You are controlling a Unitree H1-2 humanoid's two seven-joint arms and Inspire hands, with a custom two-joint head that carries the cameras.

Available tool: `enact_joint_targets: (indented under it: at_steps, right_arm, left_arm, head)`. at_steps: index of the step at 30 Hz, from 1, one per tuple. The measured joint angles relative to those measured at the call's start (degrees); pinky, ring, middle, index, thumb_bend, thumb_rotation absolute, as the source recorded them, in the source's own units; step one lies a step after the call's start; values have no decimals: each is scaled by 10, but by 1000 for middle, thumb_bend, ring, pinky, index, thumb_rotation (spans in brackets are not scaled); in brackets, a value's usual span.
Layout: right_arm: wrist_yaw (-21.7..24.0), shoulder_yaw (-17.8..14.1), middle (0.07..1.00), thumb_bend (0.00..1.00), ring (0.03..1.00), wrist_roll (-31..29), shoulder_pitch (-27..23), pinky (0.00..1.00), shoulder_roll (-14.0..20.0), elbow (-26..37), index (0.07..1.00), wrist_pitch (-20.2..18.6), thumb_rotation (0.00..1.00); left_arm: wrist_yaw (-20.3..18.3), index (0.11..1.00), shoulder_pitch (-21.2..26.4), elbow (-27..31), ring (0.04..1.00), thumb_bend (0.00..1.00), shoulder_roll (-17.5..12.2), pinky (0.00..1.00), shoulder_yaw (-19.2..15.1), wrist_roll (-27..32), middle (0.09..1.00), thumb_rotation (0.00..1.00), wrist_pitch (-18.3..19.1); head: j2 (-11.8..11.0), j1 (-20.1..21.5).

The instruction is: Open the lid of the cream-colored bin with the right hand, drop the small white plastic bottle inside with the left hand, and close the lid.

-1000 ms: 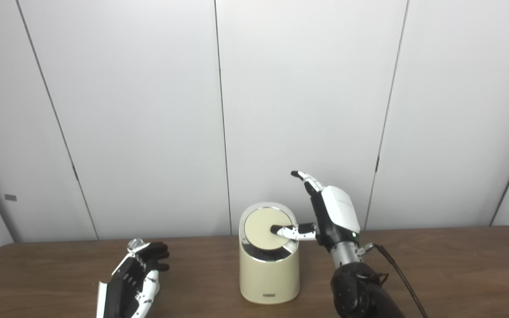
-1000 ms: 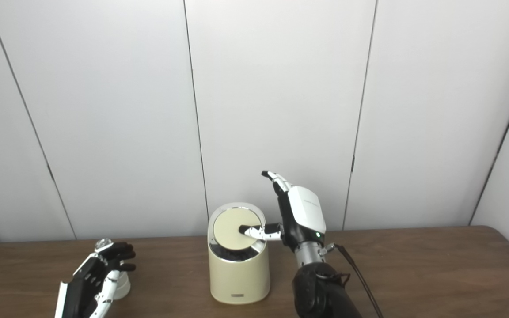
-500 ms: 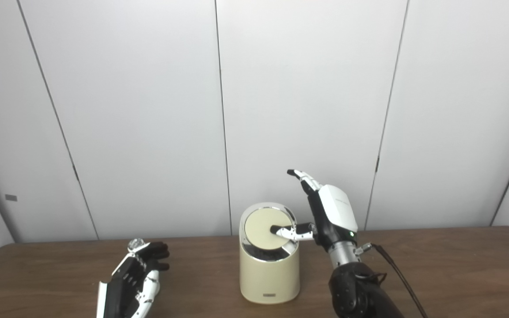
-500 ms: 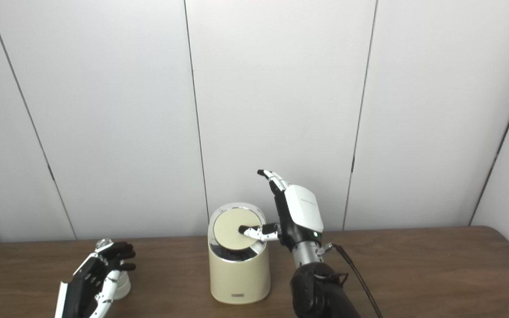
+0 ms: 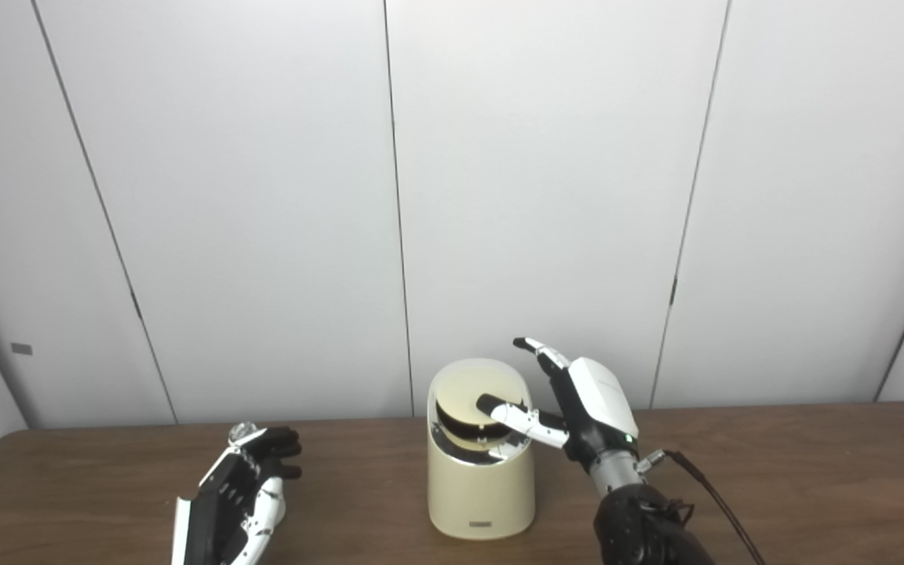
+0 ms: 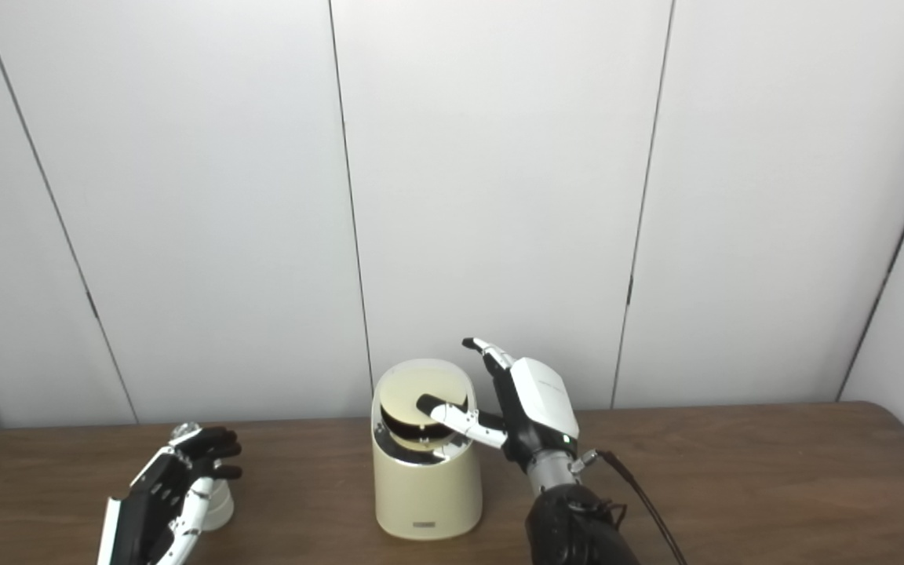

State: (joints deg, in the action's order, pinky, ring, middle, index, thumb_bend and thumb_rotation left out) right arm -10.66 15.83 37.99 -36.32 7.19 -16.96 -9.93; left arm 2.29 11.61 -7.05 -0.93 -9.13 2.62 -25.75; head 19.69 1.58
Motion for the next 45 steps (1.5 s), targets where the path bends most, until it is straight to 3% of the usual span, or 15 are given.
enact_joint_targets:
  at_steps: [9,14,20,24,29,35,37,39,40,42,45]
  right_arm:
    - [21,-2,822,882,798,-16,7,693,9,1,812,15,1000]
    - [20,-3,831,976,803,-18,13,694,10,1,820,28,1000]
    - [25,-1,885,1000,851,-18,20,729,21,11,876,42,1000]
    - [29,-2,983,1000,962,-19,37,784,28,28,981,50,973]
    - [21,-15,1000,1000,1000,-29,62,920,26,50,1000,63,886]
    - [-23,-53,1000,1000,1000,-54,89,912,11,63,1000,100,843]
    - [-65,-68,1000,929,1000,-59,100,914,3,57,1000,131,849]
    - [-115,-84,944,472,893,-61,115,789,-4,40,946,176,683]
    - [-145,-92,907,354,854,-59,125,735,-5,34,907,199,609]
    - [-197,-107,856,236,805,-51,149,668,-4,19,856,242,507]
    - [-230,-121,749,212,697,-61,172,548,-1,1,800,287,270]
  left_arm:
    - [0,674,5,0,688,239,0,596,1,-4,696,367,0]
    - [2,674,5,0,689,242,0,602,2,-7,696,374,0]
    - [2,676,5,0,688,236,-1,597,2,-8,696,378,0]
    - [2,677,5,0,691,240,-1,602,2,-7,699,381,0]
    - [2,674,5,0,685,234,-1,591,2,-6,696,360,0]
    - [1,674,6,-3,685,230,-5,593,1,-6,695,369,0]
    - [1,673,7,-3,685,228,-5,593,0,-6,695,362,0]
    - [-1,678,8,-3,688,253,-5,596,-4,3,698,356,0]
    - [-3,680,10,-3,688,262,-4,595,-6,8,699,358,0]
    - [-6,687,11,-2,690,275,0,598,-16,22,704,368,0]
    - [-4,691,11,3,689,325,0,592,-28,24,707,351,0]
  head:
    - [-1,0]
    - [-3,1]
    - [-4,2]
    - [-5,4]
    - [-7,4]
    - [-8,0]
    - [-9,-2]
    - [-9,-5]
    - [-11,-8]
    - [-13,-12]
    - [-15,-16]
